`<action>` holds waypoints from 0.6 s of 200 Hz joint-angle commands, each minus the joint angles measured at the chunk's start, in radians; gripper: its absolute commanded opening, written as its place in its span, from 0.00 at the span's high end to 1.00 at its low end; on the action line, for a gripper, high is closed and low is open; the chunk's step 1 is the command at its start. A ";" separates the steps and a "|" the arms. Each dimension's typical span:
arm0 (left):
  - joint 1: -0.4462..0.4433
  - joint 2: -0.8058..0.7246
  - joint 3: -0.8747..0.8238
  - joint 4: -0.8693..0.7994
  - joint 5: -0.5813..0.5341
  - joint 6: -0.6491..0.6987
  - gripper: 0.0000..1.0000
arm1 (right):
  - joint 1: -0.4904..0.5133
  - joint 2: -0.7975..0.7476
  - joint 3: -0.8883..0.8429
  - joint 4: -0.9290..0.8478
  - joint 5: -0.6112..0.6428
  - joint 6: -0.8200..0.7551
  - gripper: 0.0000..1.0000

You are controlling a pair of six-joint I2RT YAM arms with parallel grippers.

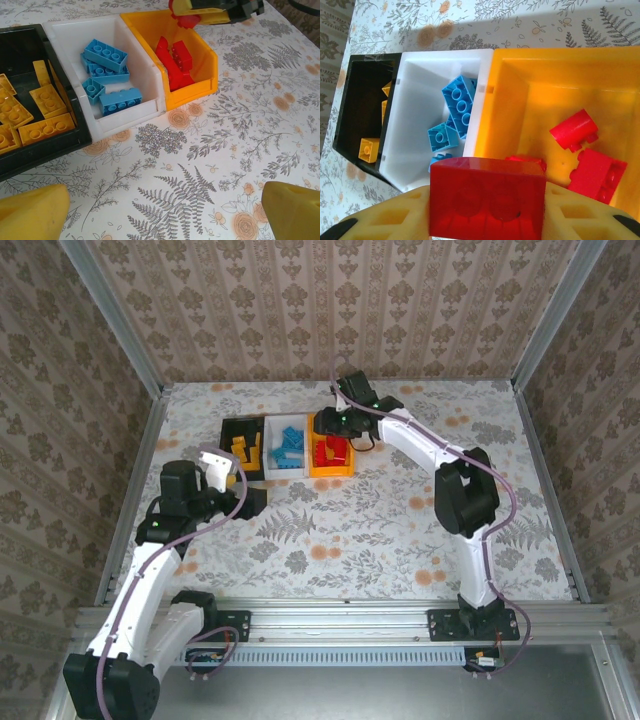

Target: Sort the legos into containers by color

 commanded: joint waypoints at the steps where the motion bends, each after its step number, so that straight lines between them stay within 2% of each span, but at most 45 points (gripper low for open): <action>1: -0.004 0.009 -0.002 0.021 0.032 0.005 0.00 | -0.007 0.055 0.066 -0.034 -0.035 0.002 0.53; 16: -0.006 0.016 -0.001 0.022 0.038 0.005 0.00 | -0.008 0.082 0.084 -0.034 -0.034 0.007 0.50; 54: -0.006 0.019 -0.001 0.023 0.043 0.004 0.00 | -0.007 0.100 0.085 -0.031 -0.031 0.020 0.35; 120: -0.010 0.012 -0.001 0.021 0.043 0.000 0.00 | -0.007 0.032 0.016 -0.015 -0.025 0.021 0.31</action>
